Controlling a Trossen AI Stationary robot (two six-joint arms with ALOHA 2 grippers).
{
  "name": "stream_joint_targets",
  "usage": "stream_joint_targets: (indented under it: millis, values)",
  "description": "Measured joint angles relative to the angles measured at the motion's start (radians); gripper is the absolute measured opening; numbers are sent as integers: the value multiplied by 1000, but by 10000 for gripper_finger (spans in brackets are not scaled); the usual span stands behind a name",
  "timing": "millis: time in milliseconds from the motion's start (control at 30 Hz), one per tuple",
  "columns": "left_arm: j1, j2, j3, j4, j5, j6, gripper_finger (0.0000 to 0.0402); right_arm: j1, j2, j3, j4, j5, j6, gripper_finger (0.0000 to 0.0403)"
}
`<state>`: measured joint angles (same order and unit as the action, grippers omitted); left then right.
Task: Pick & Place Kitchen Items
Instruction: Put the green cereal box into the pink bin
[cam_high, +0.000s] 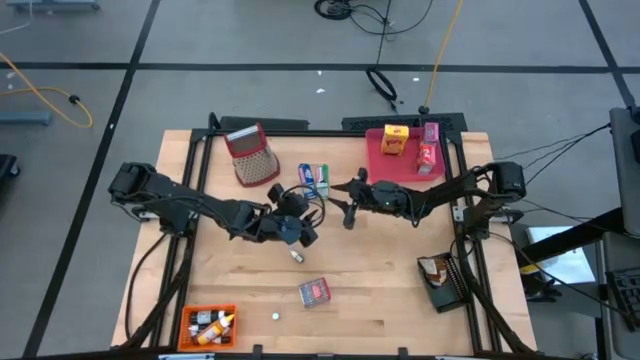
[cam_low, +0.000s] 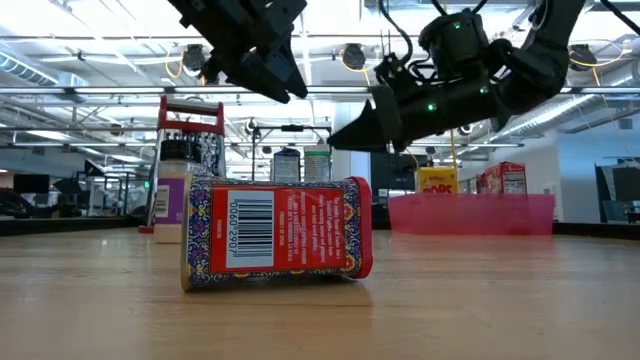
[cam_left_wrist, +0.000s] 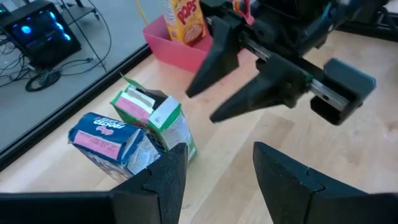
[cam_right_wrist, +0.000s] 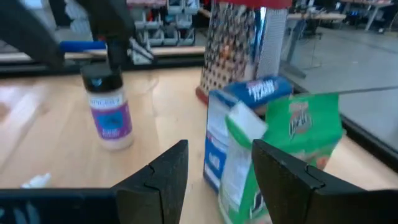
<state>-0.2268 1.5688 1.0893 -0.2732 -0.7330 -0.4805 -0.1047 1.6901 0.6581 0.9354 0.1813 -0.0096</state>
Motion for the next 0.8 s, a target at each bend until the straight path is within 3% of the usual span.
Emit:
stream_joint_targets:
  millis: [567,800]
  values:
    - [19,0,0,-14,1,5,186,-50,75,31,81,-5,0,169]
    - [24,0,0,-16,1,5,186,-50,95,72,74,-53,-6,169]
